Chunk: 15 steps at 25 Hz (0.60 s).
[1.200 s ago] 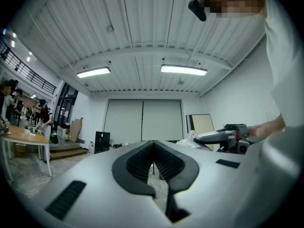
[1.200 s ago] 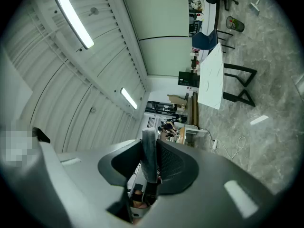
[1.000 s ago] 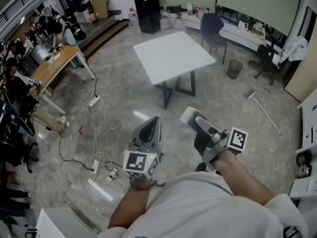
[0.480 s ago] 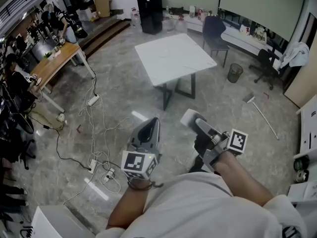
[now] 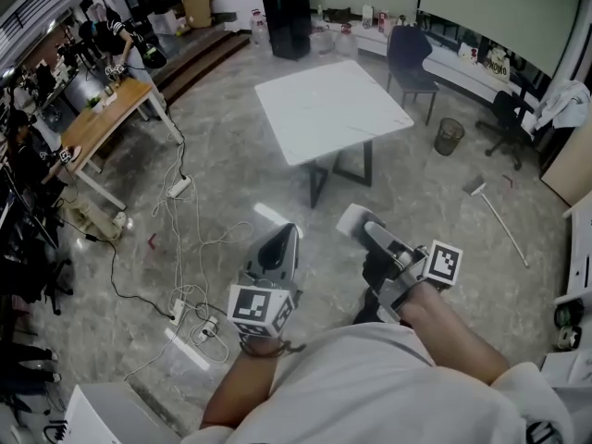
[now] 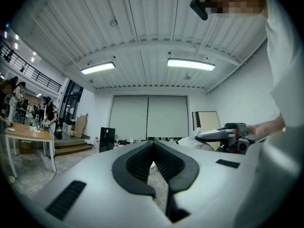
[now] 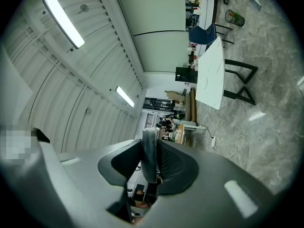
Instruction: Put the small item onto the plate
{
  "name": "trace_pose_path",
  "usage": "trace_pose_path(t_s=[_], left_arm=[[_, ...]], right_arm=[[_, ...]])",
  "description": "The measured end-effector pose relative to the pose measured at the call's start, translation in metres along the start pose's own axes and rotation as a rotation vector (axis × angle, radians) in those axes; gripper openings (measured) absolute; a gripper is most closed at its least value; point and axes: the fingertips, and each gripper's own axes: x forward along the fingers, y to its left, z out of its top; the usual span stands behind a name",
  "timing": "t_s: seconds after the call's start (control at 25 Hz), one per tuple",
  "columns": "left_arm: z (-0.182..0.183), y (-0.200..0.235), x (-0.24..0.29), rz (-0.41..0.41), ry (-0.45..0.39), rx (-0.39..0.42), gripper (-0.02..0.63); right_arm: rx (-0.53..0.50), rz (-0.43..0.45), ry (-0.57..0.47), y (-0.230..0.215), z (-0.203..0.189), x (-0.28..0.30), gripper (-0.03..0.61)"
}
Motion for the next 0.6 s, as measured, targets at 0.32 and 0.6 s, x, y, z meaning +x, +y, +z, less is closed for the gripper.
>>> trace_pose_path(t_s=[0.32,0.6], left_arm=[[-0.015,0.009,0.098,0.057,0.023,0.001,0.006],[-0.013,0.008,0.202,0.108,0.013,-0.013,0.006]], right_arm=[[0.022,0.014,0.043,-0.035,0.096,0.034,0.095],[0.024,0.024,0.099,-0.052,0.198,0.064,0.095]])
